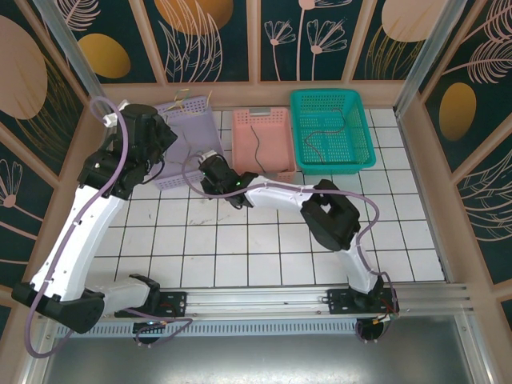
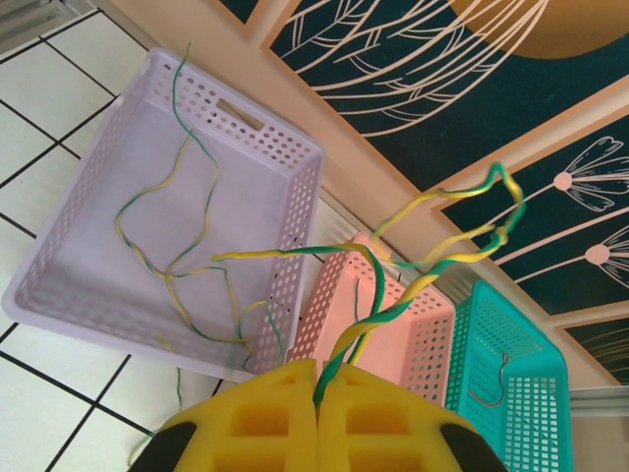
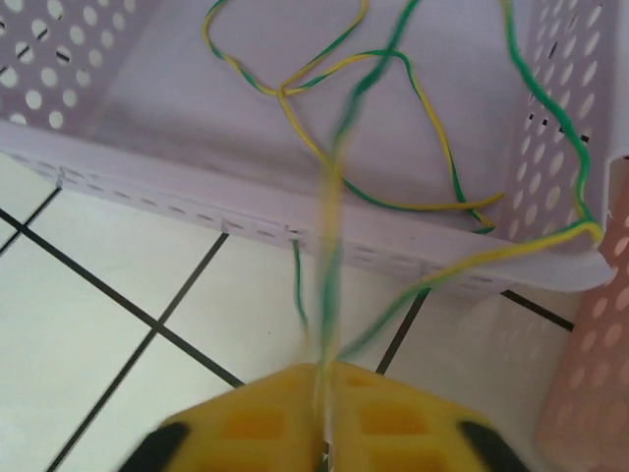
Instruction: Untangle the cables
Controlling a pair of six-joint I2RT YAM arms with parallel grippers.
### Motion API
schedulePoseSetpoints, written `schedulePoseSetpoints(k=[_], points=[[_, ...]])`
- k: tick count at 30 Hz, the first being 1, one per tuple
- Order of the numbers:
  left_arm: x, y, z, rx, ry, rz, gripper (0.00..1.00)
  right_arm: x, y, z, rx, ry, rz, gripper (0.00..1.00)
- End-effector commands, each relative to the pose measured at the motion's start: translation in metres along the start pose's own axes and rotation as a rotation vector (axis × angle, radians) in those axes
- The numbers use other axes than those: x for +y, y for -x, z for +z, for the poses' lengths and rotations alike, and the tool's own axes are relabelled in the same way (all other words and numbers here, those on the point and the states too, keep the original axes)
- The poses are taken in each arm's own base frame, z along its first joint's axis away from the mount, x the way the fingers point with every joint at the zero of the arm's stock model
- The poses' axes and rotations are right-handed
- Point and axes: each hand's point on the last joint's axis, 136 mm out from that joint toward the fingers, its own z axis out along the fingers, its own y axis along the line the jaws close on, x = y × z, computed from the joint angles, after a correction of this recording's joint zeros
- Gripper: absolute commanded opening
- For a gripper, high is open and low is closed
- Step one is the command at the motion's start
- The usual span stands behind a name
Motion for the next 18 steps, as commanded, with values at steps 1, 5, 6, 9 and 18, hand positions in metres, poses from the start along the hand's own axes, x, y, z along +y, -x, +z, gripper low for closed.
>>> schedulePoseSetpoints(k=[1, 5, 6, 9, 18], points=[[0.001, 0.004, -0.003, -0.016, -0.008, -0.007, 0.0, 0.004, 0.044, -0.04, -0.131, 0.025, 0.028, 0.0], [0.004, -0.003, 0.004, 0.0, -0.004, 0.001, 0.0, 0.003, 0.072, -0.081, -0.209, 0.055, 0.06, 0.0], [0.005, -0.005, 0.005, 0.003, -0.003, 0.003, 0.0, 0.005, 0.072, -0.09, -0.21, 0.087, 0.062, 0.0], [0.005, -0.009, 0.011, 0.011, -0.002, 0.01, 0.0, 0.015, 0.058, -0.11, -0.151, 0.219, 0.072, 0.0], [0.001, -0.015, 0.025, 0.032, 0.0, 0.044, 0.0, -0.012, -0.028, -0.172, 0.016, 0.242, 0.146, 0.0]])
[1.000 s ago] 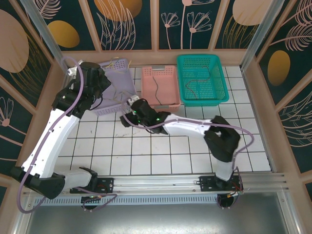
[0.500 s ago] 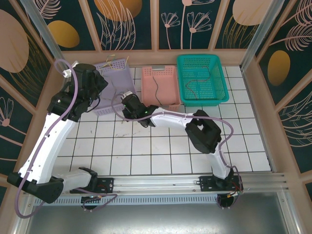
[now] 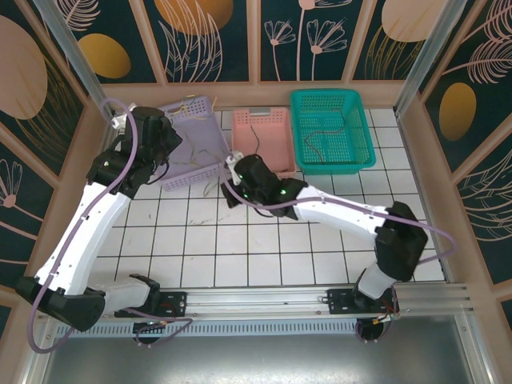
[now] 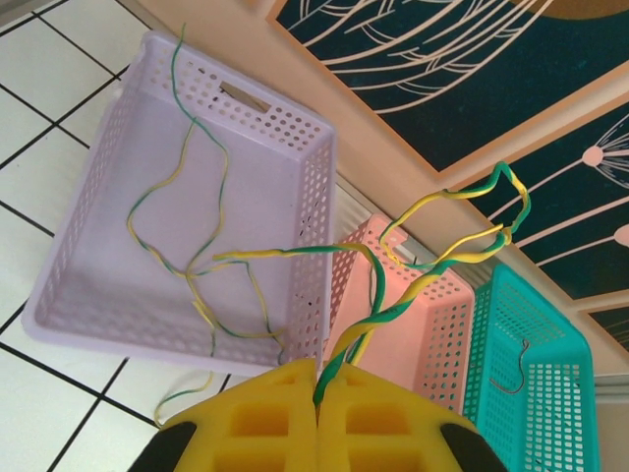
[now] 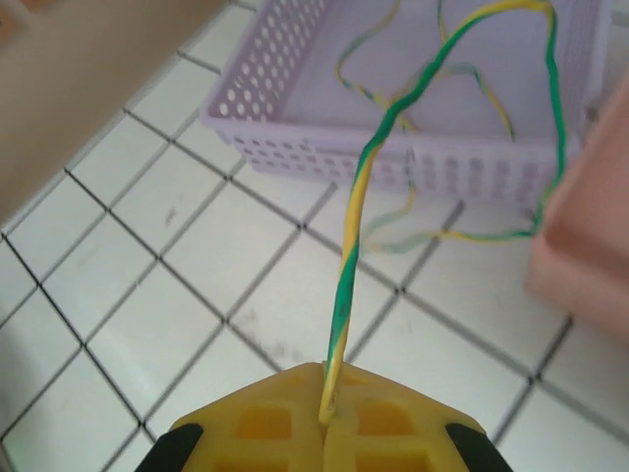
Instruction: Untangle the cables
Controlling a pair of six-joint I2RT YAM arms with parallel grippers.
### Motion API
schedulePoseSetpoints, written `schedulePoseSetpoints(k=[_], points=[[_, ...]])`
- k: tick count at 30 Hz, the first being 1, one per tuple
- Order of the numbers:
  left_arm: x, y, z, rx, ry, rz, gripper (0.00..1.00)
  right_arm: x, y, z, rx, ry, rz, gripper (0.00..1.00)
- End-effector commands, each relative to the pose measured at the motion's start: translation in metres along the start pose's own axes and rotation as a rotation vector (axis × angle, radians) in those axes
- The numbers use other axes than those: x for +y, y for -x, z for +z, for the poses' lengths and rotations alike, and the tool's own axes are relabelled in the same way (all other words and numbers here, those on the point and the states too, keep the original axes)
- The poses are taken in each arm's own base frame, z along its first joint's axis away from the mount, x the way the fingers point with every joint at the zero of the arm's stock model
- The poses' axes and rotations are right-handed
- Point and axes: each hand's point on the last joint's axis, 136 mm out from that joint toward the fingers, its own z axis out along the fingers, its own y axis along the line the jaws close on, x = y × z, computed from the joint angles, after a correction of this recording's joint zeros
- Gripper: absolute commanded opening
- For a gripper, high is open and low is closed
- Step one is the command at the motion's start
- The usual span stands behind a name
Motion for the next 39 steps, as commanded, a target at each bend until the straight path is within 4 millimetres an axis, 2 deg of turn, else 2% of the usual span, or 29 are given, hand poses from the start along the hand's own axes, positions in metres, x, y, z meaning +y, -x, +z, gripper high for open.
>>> schedulePoseSetpoints(k=[1, 3, 5, 7, 13, 15, 17, 20, 23, 25, 27, 29, 31, 32, 34, 37, 39], points=[[-0.004, -0.001, 0.008, 0.0, -0.014, 0.025, 0.0, -0.011, -0.025, -0.029, 0.048, -0.006, 0.073, 0.0], [0.002, -0.014, 0.017, 0.04, -0.006, 0.042, 0.0, -0.019, -0.037, -0.033, 0.086, 0.006, 0.107, 0.0], [0.012, -0.035, 0.026, 0.107, 0.006, 0.042, 0.0, -0.021, -0.045, -0.028, 0.12, 0.013, 0.123, 0.0], [0.031, -0.059, 0.032, 0.175, 0.04, 0.014, 0.0, -0.018, -0.045, -0.02, 0.145, 0.035, 0.146, 0.0], [0.102, -0.125, 0.027, 0.295, 0.108, -0.215, 0.0, -0.02, -0.036, -0.006, 0.176, 0.048, 0.267, 0.0], [0.113, -0.148, 0.024, 0.344, 0.073, -0.32, 0.0, -0.022, -0.039, -0.004, 0.189, 0.049, 0.295, 0.0], [0.118, -0.157, 0.02, 0.352, 0.018, -0.397, 0.0, -0.023, -0.042, -0.004, 0.199, 0.047, 0.3, 0.0], [0.115, -0.155, 0.013, 0.323, -0.092, -0.431, 0.0, -0.029, -0.049, 0.0, 0.222, 0.04, 0.306, 0.0], [0.1, -0.143, 0.003, 0.286, -0.213, -0.411, 0.0, -0.035, -0.053, 0.007, 0.226, 0.035, 0.317, 0.0], [0.083, -0.117, -0.01, 0.197, -0.301, -0.389, 0.0, -0.039, -0.057, 0.012, 0.232, 0.028, 0.33, 0.0], [0.064, -0.082, -0.029, 0.089, -0.37, -0.374, 0.0, -0.044, -0.06, 0.017, 0.232, 0.01, 0.342, 0.0], [0.03, -0.062, -0.046, 0.067, -0.504, -0.353, 0.0, -0.052, -0.064, 0.019, 0.23, -0.019, 0.373, 0.0], [0.007, -0.069, -0.048, 0.159, -0.555, -0.322, 0.0, -0.063, -0.065, 0.019, 0.216, -0.038, 0.419, 0.0], [-0.001, -0.08, -0.048, 0.229, -0.574, -0.303, 0.0, -0.068, -0.064, 0.019, 0.208, -0.035, 0.453, 0.0], [0.0, -0.097, -0.049, 0.307, -0.573, -0.276, 0.0, -0.077, -0.061, 0.02, 0.194, -0.012, 0.501, 0.0], [-0.002, -0.113, -0.068, 0.368, -0.674, -0.172, 0.0, -0.09, -0.054, 0.029, 0.196, 0.044, 0.553, 0.0], [-0.004, -0.131, -0.082, 0.44, -0.759, -0.073, 0.0, -0.097, -0.049, 0.038, 0.218, 0.089, 0.577, 0.0]])
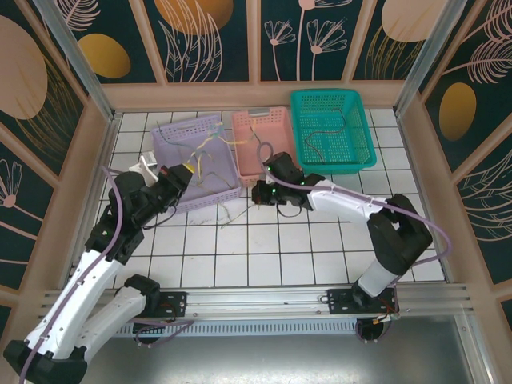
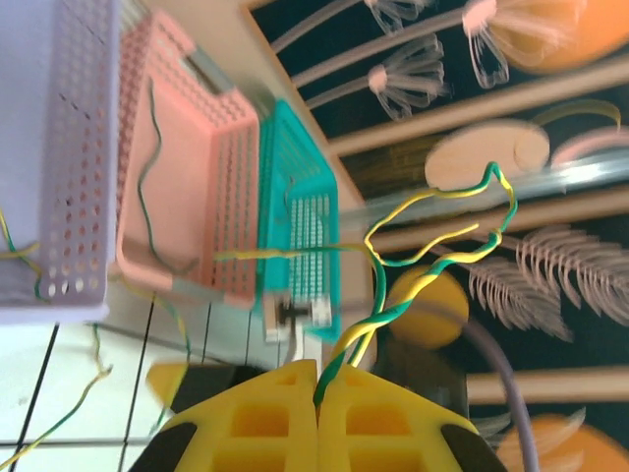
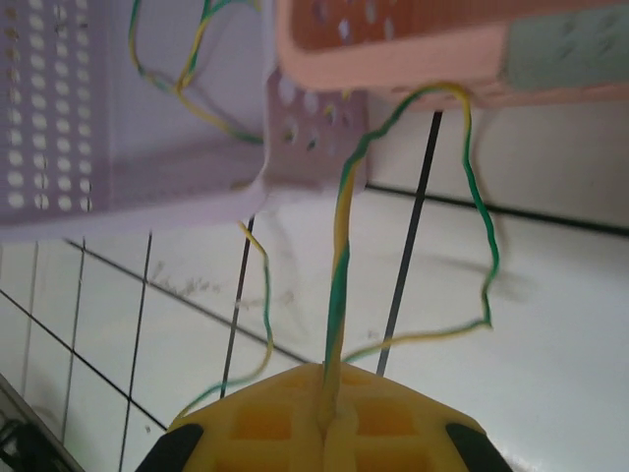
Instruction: Untangle the cables
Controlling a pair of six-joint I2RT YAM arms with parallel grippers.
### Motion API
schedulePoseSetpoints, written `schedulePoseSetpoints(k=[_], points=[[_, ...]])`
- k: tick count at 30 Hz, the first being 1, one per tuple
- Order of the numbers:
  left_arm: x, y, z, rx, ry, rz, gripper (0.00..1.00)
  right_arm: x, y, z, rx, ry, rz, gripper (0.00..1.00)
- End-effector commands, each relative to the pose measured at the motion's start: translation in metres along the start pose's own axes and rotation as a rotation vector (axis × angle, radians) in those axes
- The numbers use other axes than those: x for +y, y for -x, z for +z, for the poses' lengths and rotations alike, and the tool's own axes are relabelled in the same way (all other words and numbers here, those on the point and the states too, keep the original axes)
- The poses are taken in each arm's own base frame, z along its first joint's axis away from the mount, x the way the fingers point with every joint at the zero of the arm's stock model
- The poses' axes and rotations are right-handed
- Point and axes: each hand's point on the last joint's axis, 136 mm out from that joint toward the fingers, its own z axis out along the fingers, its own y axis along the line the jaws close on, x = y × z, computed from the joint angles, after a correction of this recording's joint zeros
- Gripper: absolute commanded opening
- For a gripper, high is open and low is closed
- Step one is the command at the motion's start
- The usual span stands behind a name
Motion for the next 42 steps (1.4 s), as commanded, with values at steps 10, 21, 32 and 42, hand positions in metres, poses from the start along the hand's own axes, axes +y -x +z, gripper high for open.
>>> schedulePoseSetpoints(k=[10, 21, 32, 42], points=[[0.117, -0.095, -0.022, 0.368, 0.182, 0.099, 0.0, 0.009, 0.041, 0.005, 0.024, 0.116, 0.068, 0.0], [0.18, -0.121, -0.012, 0.432, 0.257, 0.069, 0.0, 0.003, 0.016, -0.024, 0.011, 0.048, 0.012, 0.0], [0.211, -0.102, 0.003, 0.365, 0.462, 0.04, 0.4, 0.02, 0.026, -0.02, -0.015, 0.058, 0.005, 0.0], [0.177, -0.067, -0.01, 0.211, 0.489, 0.035, 0.64, 0.029, 0.023, -0.029, -0.046, 0.013, -0.012, 0.0]])
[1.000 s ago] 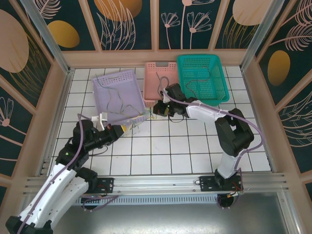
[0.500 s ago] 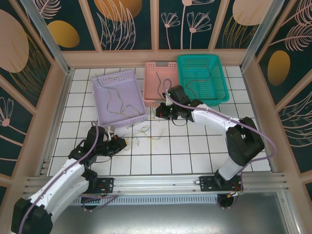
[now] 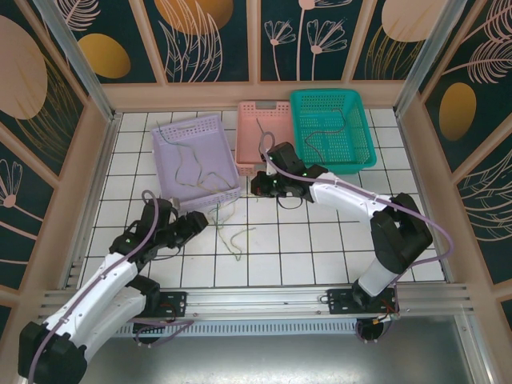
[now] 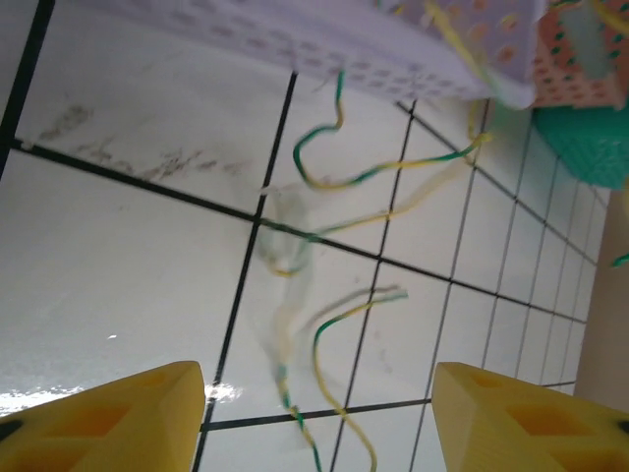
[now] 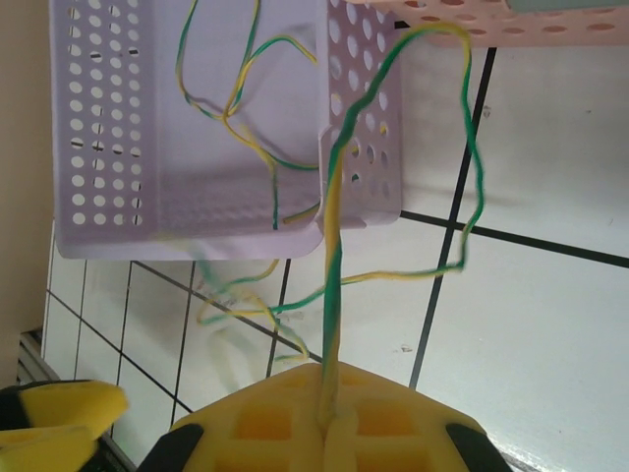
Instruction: Untangle the cables
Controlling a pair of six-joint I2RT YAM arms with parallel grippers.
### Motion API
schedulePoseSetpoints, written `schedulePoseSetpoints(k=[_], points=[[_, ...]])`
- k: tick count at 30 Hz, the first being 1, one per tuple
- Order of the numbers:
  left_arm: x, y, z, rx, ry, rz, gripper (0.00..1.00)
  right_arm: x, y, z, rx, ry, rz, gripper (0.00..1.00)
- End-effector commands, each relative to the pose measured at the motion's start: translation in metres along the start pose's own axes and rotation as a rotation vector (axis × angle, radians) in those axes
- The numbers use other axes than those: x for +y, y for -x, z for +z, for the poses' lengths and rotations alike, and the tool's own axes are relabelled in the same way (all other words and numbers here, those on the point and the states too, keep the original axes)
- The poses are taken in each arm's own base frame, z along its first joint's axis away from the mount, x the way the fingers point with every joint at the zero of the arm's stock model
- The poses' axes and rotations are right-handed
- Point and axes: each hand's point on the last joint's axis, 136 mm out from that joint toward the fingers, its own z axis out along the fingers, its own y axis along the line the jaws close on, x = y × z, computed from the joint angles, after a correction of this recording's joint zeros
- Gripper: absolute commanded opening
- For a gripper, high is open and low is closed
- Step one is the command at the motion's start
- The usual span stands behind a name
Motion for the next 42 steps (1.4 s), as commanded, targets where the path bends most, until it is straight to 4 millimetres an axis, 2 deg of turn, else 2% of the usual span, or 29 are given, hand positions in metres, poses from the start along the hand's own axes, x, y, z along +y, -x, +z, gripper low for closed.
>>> schedulePoseSetpoints(k=[1, 3, 5, 10, 13, 17, 21, 25, 27, 30, 31, 37, 42], points=[[-0.012, 0.018, -0.016, -0.088, 0.013, -0.043, 0.65, 0.009, 0.01, -0.014, -0.05, -0.02, -0.006, 0.0], [-0.015, 0.035, -0.025, -0.165, 0.04, -0.092, 0.73, 0.01, 0.01, -0.017, -0.062, -0.023, -0.01, 0.0], [-0.018, 0.046, -0.023, -0.209, 0.046, -0.18, 0.75, 0.01, 0.01, -0.02, -0.07, -0.026, -0.009, 0.0], [-0.004, 0.043, 0.006, -0.168, 0.1, -0.477, 0.78, 0.015, 0.016, -0.03, -0.099, -0.029, -0.016, 0.0], [0.008, 0.051, 0.009, -0.223, 0.161, -0.564, 0.79, 0.019, 0.018, -0.034, -0.107, -0.021, -0.023, 0.0], [0.011, 0.068, 0.019, -0.306, 0.137, -0.633, 0.73, 0.026, 0.016, -0.037, -0.107, -0.013, -0.035, 0.0], [0.014, 0.087, 0.033, -0.374, 0.142, -0.642, 0.71, 0.031, 0.01, -0.042, -0.112, -0.024, -0.049, 0.0], [0.027, 0.092, 0.047, -0.372, 0.222, -0.617, 0.51, 0.024, 0.003, -0.05, -0.133, -0.054, -0.05, 0.0], [0.031, 0.099, 0.048, -0.394, 0.257, -0.591, 0.4, 0.017, 0.001, -0.055, -0.145, -0.081, -0.05, 0.0], [0.032, 0.116, 0.044, -0.459, 0.235, -0.599, 0.05, 0.007, -0.001, -0.066, -0.155, -0.113, -0.056, 0.0], [0.032, 0.123, 0.044, -0.476, 0.227, -0.604, 0.0, 0.002, -0.003, -0.069, -0.156, -0.126, -0.057, 0.0], [0.025, 0.166, 0.039, -0.539, 0.238, -0.547, 0.0, -0.035, -0.019, -0.091, -0.167, -0.211, -0.021, 0.0], [0.029, 0.183, 0.042, -0.554, 0.254, -0.547, 0.0, -0.054, -0.028, -0.107, -0.187, -0.219, 0.023, 0.0]])
